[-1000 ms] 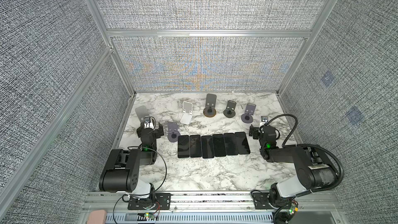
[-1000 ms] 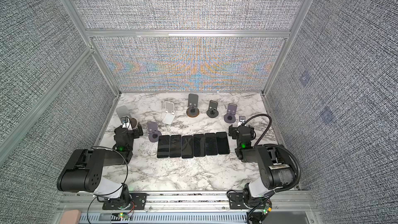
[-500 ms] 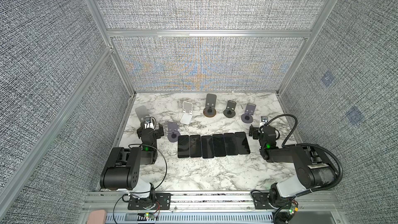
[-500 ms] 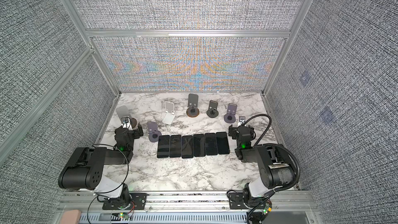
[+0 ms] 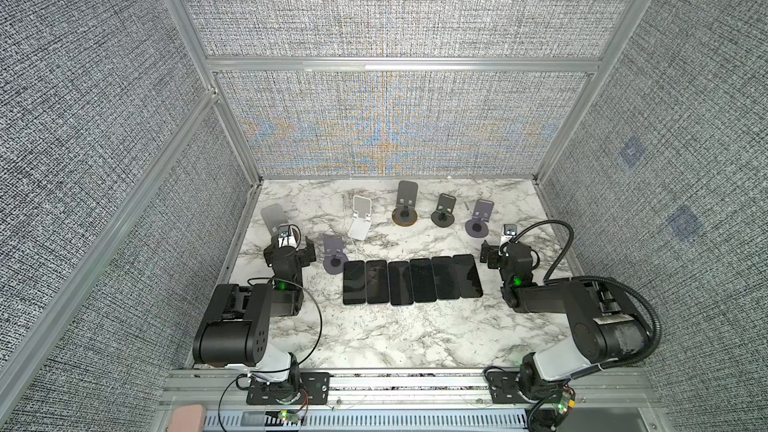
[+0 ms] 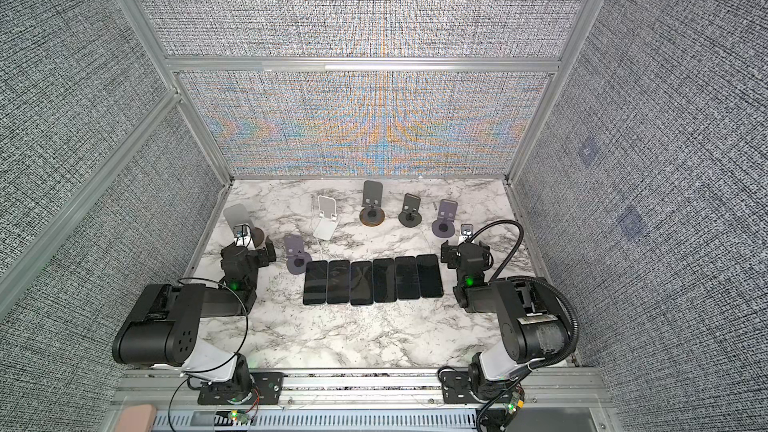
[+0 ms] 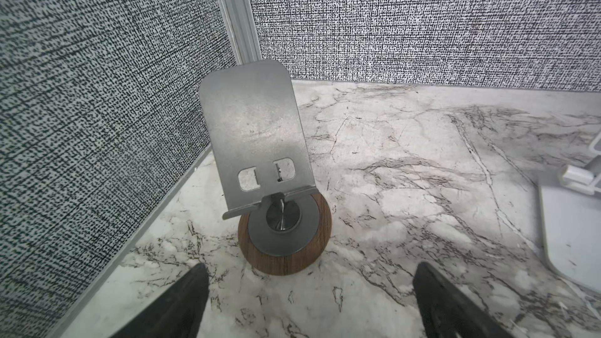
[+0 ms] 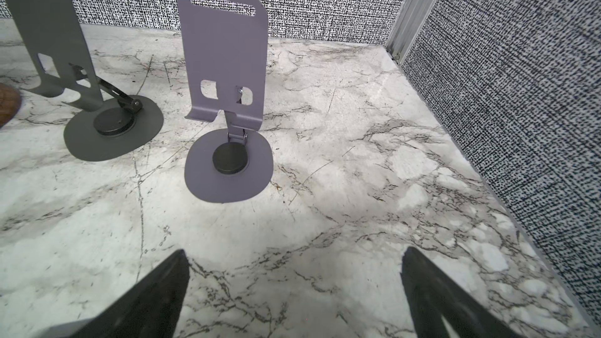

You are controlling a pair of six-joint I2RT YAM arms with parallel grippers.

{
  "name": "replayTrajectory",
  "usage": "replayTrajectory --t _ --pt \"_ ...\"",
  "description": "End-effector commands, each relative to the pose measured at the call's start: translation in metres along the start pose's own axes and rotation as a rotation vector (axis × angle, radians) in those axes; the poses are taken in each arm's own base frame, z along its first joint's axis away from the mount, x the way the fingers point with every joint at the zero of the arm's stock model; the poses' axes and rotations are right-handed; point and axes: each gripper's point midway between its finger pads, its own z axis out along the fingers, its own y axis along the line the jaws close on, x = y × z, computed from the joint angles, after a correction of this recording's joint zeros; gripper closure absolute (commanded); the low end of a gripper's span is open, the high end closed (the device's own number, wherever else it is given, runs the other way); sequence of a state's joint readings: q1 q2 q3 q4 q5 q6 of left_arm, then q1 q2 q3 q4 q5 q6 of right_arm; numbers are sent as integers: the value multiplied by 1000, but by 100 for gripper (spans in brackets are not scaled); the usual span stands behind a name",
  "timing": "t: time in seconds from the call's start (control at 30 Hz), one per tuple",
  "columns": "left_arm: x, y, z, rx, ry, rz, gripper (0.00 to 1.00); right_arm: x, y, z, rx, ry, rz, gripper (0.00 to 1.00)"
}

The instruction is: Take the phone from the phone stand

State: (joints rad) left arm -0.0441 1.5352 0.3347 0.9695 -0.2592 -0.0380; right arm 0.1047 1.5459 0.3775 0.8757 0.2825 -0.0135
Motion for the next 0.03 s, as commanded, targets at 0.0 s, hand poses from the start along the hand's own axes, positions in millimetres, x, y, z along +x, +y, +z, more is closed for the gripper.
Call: replayTrajectory --t 0.0 --pt "-5 0 0 5 -17 -13 1 -6 0 -1 -2 -26 12 1"
